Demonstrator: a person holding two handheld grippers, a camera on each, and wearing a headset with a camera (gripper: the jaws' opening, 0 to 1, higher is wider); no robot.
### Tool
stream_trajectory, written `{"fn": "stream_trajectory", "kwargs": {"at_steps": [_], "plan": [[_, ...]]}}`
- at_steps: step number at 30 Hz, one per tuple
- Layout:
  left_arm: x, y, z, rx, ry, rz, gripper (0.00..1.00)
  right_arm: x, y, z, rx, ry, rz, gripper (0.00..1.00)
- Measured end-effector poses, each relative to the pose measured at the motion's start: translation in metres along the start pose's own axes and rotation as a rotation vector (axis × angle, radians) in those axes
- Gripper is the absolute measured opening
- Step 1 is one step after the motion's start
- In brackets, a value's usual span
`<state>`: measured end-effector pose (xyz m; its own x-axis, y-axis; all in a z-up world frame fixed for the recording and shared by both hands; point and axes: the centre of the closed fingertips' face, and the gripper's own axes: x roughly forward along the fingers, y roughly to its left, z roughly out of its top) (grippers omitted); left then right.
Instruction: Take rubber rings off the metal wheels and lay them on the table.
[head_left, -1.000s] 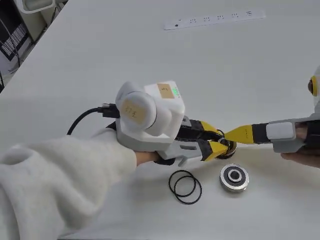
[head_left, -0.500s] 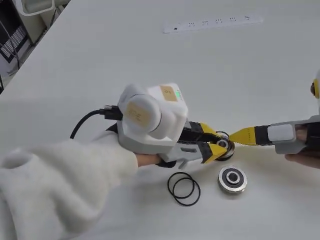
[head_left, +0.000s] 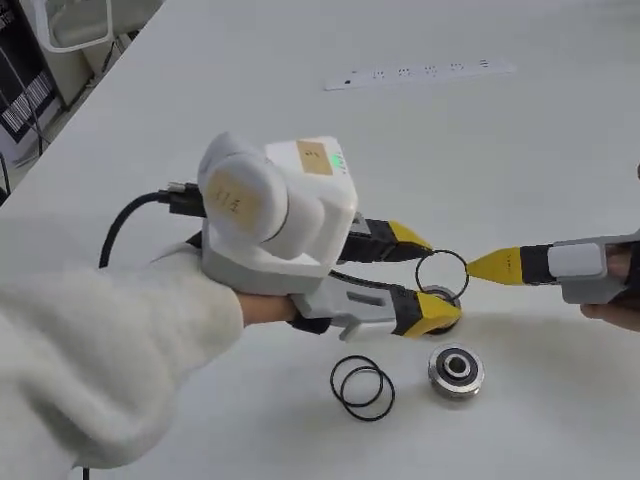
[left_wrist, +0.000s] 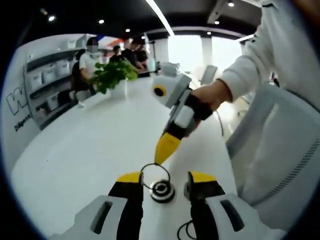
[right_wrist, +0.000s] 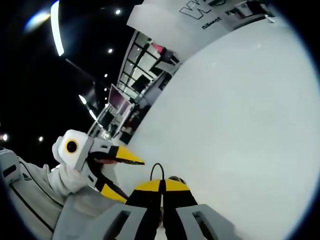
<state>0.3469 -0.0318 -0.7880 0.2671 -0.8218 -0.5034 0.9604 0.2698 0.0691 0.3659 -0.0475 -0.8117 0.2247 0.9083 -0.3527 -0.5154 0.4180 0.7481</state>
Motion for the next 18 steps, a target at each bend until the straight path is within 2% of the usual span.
{"fn": "stream_trajectory", "kwargs": {"at_steps": [4, 7, 11, 15, 18], "plan": [[-0.015, 0.002, 0.010, 0.002, -0.010, 0.012, 0.41, -0.006, 0.007, 0.000, -0.012, -0.006, -0.007, 0.00], [-0.031, 0.011, 0.014, 0.018, 0.002, 0.064, 0.49, -0.011, 0.013, 0.000, -0.028, -0.006, -0.014, 0.00], [-0.054, 0.013, 0.021, 0.034, -0.005, 0.089, 0.53, -0.014, 0.020, 0.002, -0.034, -0.019, -0.010, 0.00], [-0.077, 0.015, 0.014, 0.050, 0.016, 0.131, 0.53, -0.015, 0.027, 0.002, -0.037, -0.029, -0.008, 0.00], [-0.092, 0.012, 0.007, 0.029, 0.028, 0.143, 0.54, -0.015, 0.033, 0.000, -0.044, -0.031, -0.006, 0.00]]}}
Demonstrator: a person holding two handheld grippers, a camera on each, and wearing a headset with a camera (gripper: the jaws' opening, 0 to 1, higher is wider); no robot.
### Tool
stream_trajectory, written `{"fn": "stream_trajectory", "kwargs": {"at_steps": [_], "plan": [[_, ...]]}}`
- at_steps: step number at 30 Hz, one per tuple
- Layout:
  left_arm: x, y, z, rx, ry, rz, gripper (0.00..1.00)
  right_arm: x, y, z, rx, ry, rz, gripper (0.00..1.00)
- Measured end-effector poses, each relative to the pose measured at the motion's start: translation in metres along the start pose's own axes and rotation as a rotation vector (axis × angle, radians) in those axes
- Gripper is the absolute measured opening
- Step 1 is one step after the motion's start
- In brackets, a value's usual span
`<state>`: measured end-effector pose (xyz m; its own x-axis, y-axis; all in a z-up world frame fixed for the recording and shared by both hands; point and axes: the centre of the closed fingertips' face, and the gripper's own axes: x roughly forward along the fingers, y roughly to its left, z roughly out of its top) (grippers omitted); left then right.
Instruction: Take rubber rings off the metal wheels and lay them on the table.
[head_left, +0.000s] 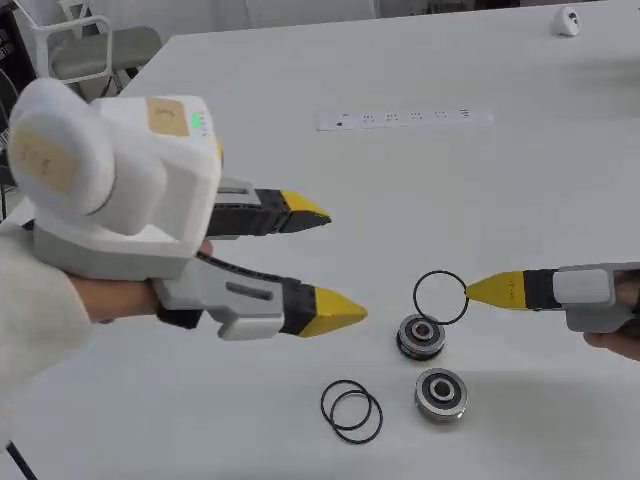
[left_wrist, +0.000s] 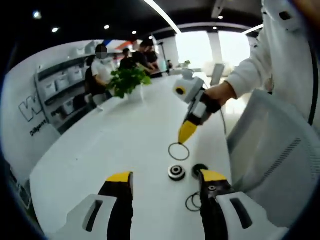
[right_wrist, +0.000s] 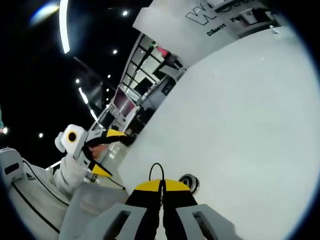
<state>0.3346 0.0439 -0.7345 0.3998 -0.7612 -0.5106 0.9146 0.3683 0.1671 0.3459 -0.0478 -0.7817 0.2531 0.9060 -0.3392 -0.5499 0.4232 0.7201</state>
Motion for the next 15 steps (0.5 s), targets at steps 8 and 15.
{"fn": "stream_trajectory", "kwargs": {"at_steps": [8, 15], "plan": [[-0.046, -0.005, -0.022, -0.039, 0.015, 0.062, 0.61, 0.004, 0.017, -0.004, -0.019, 0.013, 0.014, 0.00], [-0.079, -0.014, -0.039, -0.128, -0.015, 0.114, 0.65, 0.013, 0.032, -0.009, -0.035, 0.041, 0.037, 0.00]]}}
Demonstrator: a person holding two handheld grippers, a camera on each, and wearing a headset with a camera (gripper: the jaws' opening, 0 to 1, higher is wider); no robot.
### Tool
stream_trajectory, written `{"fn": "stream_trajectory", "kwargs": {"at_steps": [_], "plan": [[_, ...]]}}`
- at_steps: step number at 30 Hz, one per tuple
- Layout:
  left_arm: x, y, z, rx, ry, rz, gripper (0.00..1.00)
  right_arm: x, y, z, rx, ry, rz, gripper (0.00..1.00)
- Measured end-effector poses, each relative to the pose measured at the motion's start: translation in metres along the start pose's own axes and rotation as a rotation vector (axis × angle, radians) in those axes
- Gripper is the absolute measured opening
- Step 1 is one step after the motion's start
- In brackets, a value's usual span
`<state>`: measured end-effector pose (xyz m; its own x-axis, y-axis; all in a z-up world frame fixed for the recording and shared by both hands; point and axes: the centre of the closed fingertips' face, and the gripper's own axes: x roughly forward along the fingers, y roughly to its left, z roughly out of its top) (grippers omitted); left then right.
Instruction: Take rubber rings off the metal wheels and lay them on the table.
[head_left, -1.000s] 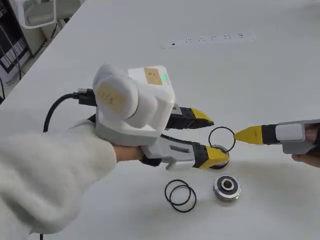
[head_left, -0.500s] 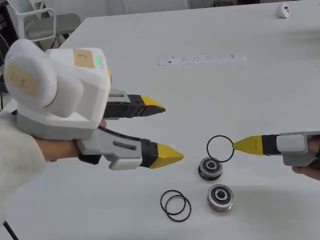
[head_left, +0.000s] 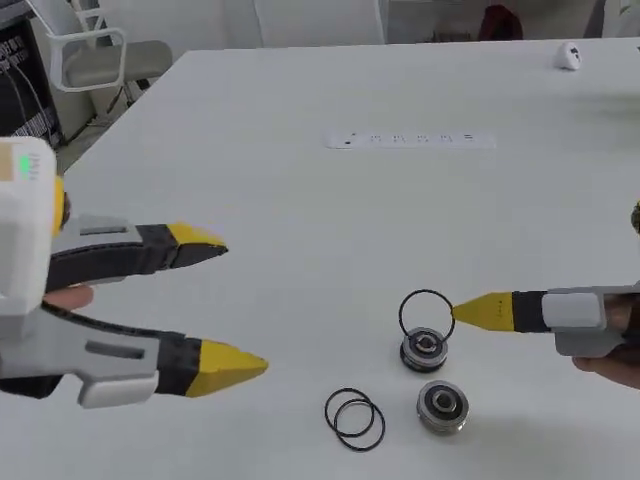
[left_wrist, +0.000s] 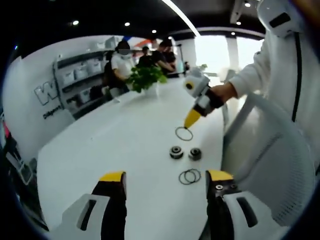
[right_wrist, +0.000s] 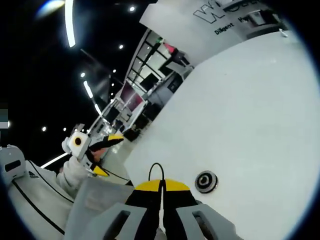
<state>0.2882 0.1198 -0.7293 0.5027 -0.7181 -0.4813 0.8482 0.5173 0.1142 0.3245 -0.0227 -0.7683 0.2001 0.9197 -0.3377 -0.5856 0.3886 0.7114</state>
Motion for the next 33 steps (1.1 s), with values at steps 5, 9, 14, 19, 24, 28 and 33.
{"fn": "stream_trajectory", "kwargs": {"at_steps": [5, 9, 14, 19, 24, 28, 33], "plan": [[-0.021, -0.007, -0.014, -0.080, -0.039, 0.043, 0.72, 0.011, 0.010, -0.009, -0.018, 0.043, 0.018, 0.00], [-0.032, -0.007, -0.024, -0.113, -0.039, 0.079, 0.79, 0.019, 0.017, -0.014, -0.027, 0.073, 0.032, 0.00], [-0.042, -0.008, -0.035, -0.151, -0.030, 0.106, 0.82, 0.030, 0.023, -0.024, -0.044, 0.126, 0.042, 0.00], [-0.048, -0.008, -0.041, -0.162, -0.030, 0.114, 0.84, 0.043, 0.025, -0.031, -0.061, 0.176, 0.049, 0.00], [-0.054, -0.008, -0.046, -0.189, -0.031, 0.118, 0.85, 0.054, 0.024, -0.037, -0.085, 0.211, 0.051, 0.00], [-0.057, -0.005, -0.050, -0.199, -0.028, 0.136, 0.86, 0.064, 0.019, -0.041, -0.096, 0.239, 0.047, 0.00], [-0.061, -0.002, -0.055, -0.214, -0.020, 0.156, 0.86, 0.075, 0.001, -0.044, -0.104, 0.265, -0.015, 0.00]]}}
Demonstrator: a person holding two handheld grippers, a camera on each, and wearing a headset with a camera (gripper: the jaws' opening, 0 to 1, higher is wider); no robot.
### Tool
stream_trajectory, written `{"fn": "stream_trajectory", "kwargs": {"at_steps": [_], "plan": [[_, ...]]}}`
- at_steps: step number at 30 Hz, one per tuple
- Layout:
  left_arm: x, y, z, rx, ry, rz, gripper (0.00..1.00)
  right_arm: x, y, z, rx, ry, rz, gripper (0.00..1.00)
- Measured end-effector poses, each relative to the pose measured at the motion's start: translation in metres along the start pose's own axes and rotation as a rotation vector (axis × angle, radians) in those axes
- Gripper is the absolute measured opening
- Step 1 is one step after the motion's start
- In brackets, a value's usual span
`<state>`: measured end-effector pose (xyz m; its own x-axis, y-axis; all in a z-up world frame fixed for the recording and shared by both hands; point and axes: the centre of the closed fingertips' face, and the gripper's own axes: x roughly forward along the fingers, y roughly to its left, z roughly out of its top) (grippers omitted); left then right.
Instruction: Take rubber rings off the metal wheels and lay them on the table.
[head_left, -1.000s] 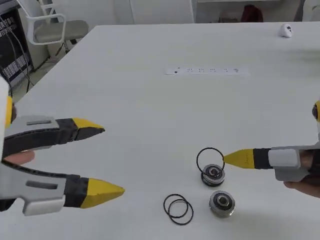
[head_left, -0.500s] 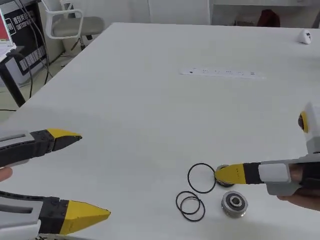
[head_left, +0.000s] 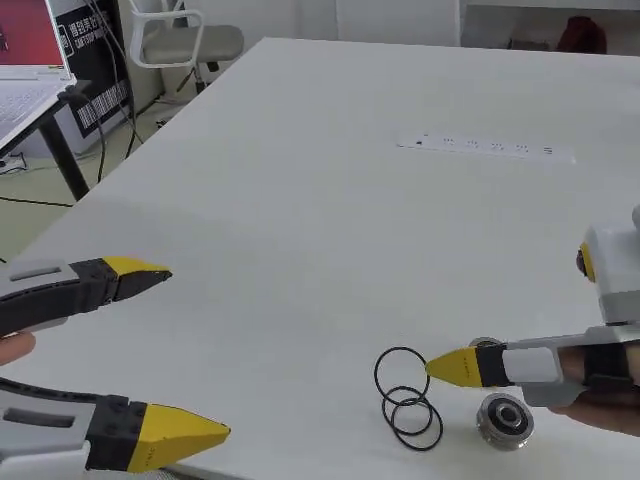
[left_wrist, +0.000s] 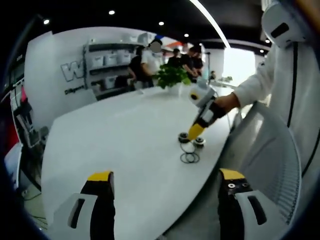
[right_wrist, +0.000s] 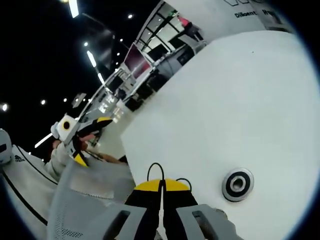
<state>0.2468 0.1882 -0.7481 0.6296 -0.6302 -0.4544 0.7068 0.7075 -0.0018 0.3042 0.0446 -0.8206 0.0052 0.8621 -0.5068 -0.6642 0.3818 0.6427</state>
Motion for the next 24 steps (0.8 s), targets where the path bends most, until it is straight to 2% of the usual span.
{"fn": "stream_trajectory", "kwargs": {"at_steps": [8, 14, 24], "plan": [[0.001, 0.007, -0.011, -0.032, 0.025, 0.022, 0.86, 0.011, -0.016, -0.011, -0.006, 0.064, -0.037, 0.00], [0.003, 0.005, -0.009, -0.039, 0.024, 0.017, 0.85, 0.014, -0.023, -0.012, -0.015, 0.085, -0.053, 0.00], [0.002, 0.008, -0.007, -0.040, 0.023, 0.034, 0.83, 0.015, -0.029, -0.018, -0.036, 0.106, -0.072, 0.00]]}}
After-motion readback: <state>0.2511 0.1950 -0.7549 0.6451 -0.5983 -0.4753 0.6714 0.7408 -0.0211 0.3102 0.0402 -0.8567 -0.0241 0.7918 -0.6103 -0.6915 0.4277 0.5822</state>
